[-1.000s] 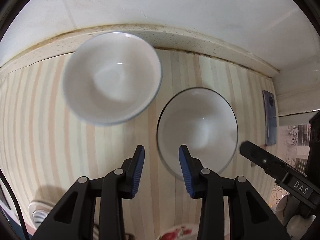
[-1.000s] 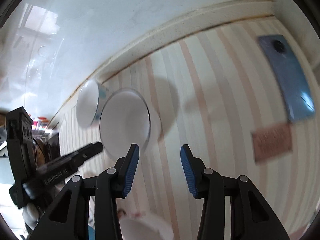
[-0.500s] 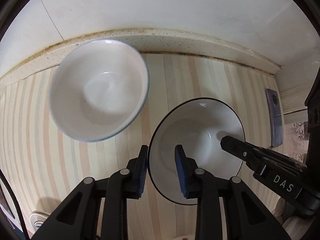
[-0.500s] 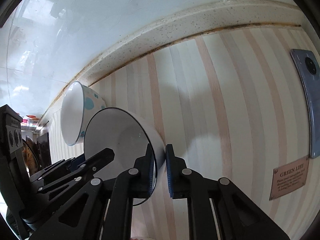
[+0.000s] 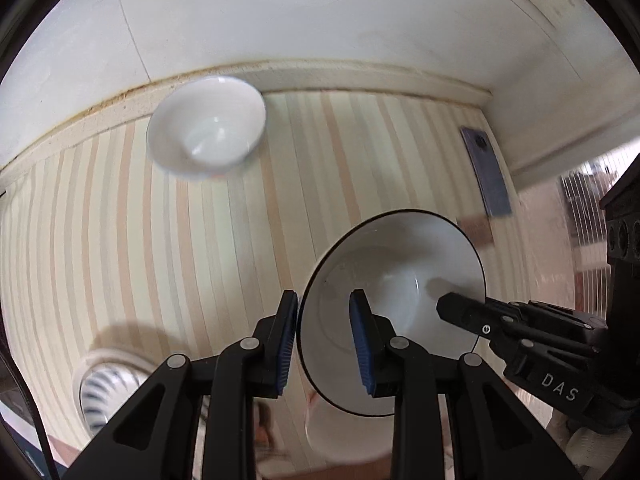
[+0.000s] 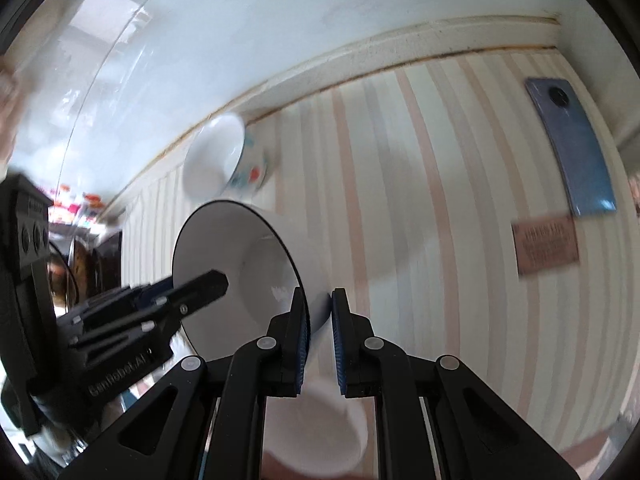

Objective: Organize plates and bowls

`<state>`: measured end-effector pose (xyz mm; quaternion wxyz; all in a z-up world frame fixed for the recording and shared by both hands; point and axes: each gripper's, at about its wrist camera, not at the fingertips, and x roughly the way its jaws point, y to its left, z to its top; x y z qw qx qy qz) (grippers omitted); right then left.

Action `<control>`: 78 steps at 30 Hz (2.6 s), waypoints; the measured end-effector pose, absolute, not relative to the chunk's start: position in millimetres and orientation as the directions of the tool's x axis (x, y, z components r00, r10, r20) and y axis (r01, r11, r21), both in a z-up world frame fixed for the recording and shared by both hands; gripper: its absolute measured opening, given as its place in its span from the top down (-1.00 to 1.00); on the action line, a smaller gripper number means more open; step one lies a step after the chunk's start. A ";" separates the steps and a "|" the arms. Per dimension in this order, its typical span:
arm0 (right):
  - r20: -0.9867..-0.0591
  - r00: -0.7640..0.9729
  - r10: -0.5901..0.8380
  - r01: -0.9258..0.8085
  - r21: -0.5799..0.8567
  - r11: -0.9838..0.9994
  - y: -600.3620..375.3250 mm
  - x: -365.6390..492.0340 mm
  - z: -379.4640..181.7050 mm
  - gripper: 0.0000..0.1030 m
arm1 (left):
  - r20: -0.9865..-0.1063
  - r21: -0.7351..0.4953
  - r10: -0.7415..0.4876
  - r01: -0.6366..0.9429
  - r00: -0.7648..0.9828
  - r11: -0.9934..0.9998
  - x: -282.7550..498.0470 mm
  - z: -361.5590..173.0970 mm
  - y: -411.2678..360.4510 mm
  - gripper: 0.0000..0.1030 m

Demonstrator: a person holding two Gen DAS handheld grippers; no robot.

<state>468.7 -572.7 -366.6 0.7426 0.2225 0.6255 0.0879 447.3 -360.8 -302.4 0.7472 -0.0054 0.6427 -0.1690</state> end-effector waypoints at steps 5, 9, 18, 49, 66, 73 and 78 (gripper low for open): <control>-0.893 0.159 0.421 0.167 0.445 0.880 -567.5 411.5 -362.1 0.75 | -0.964 -0.223 -0.255 0.285 0.079 0.932 410.4 -303.3 -360.8 0.53; -0.897 0.132 0.422 0.179 0.440 0.880 -565.3 379.7 -369.1 0.75 | -0.972 -0.209 -0.232 0.302 0.042 0.930 392.1 -314.8 -361.1 0.53; -0.894 0.096 0.438 0.239 0.448 0.862 -564.1 349.5 -398.0 0.74 | -0.985 -0.160 -0.173 0.346 0.007 0.925 373.6 -338.7 -368.7 0.53; -0.886 0.184 0.425 0.243 0.460 0.854 -585.3 391.0 -344.5 0.58 | -0.955 -0.221 -0.242 0.133 0.171 0.966 435.2 -278.9 -299.3 0.51; -0.832 0.176 0.526 0.118 0.548 0.828 -497.2 651.7 -427.9 0.36 | -0.974 -0.209 -0.199 -0.087 0.111 0.974 607.4 -364.7 -261.1 0.51; -0.871 0.155 0.467 0.077 0.482 0.873 -478.3 664.7 -452.3 0.73 | -0.971 -0.193 -0.182 -0.060 0.155 0.979 603.3 -358.5 -266.5 0.52; -0.881 0.158 0.445 0.069 0.460 0.885 -475.3 656.1 -447.1 0.74 | -0.963 -0.192 -0.184 -0.019 0.194 0.981 588.7 -336.7 -272.3 0.52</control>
